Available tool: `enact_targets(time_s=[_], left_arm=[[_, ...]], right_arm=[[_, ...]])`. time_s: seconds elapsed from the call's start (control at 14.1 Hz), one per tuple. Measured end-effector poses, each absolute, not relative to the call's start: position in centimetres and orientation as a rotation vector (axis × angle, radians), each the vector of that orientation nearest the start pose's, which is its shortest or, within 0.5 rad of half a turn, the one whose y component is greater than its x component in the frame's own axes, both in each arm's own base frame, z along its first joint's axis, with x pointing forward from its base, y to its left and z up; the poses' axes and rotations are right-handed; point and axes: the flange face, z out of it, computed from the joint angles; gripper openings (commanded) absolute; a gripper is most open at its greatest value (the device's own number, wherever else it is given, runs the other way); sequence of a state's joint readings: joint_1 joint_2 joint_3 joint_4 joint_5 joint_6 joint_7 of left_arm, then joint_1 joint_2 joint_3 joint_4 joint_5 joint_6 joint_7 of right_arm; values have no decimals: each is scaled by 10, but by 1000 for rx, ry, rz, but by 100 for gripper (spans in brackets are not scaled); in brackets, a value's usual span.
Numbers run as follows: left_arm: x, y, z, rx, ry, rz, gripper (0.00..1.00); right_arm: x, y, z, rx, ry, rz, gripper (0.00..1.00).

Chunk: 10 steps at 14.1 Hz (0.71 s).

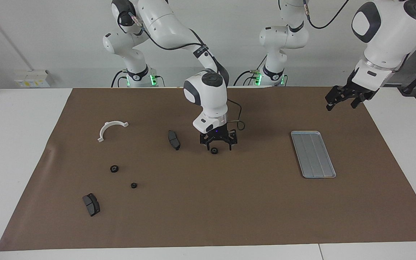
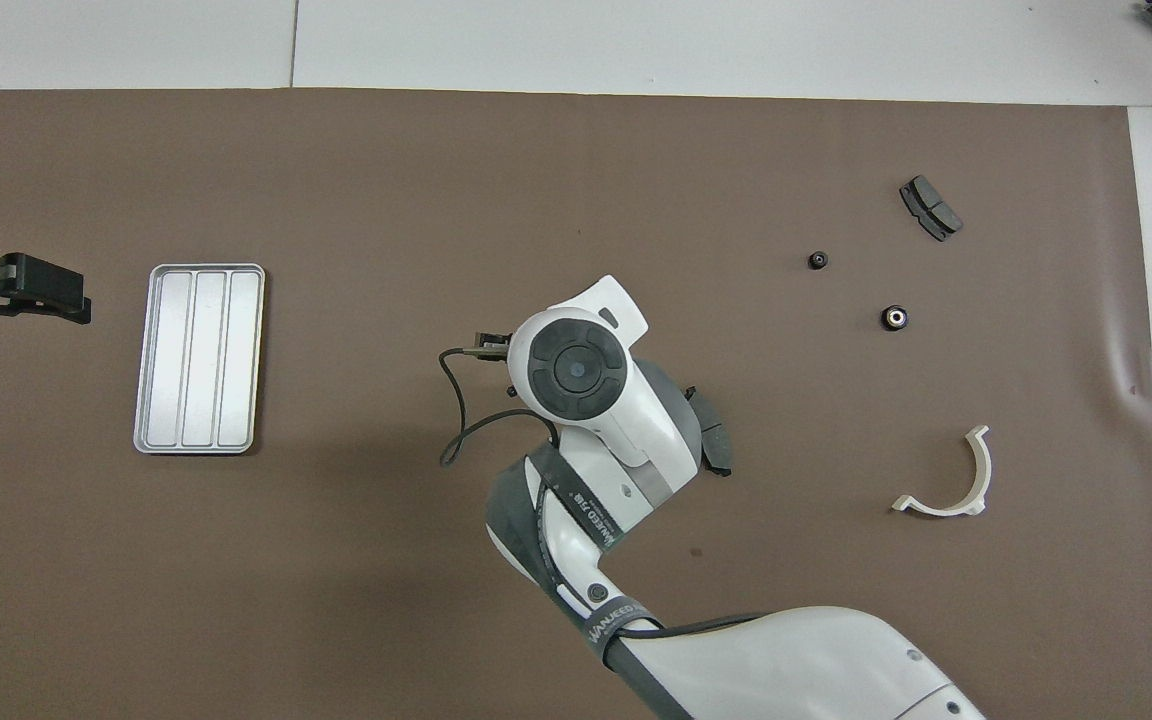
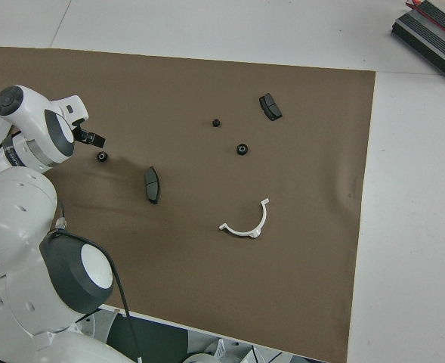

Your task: Place bearing gear from tray to pile

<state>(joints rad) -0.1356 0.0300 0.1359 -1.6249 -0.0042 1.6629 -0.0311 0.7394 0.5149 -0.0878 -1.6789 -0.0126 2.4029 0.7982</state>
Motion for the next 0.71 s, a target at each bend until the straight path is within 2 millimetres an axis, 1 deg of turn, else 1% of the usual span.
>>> enact_targets(time_s=[0.14,0.36,0.57,0.64,0.71], left_arm=[[575,-4,591,-3141,-44,-81,100],[582,-8,589,-3140,-40,-174,100],[583,-5,582,-3140,-49,-172,100],[582,-5,581,-3140,-50,-168,100],[582,-5,580,-3140,-50,-166,100]], right_arm=[[544,428,310,-3051,164,-272,100],[539,422,290,-3095,149,-241,100],[537,419,284,-3106,148,-227,100],[537,418,284,-3106,149,-228,94],[537,418,284,-3107,150,-227,92]])
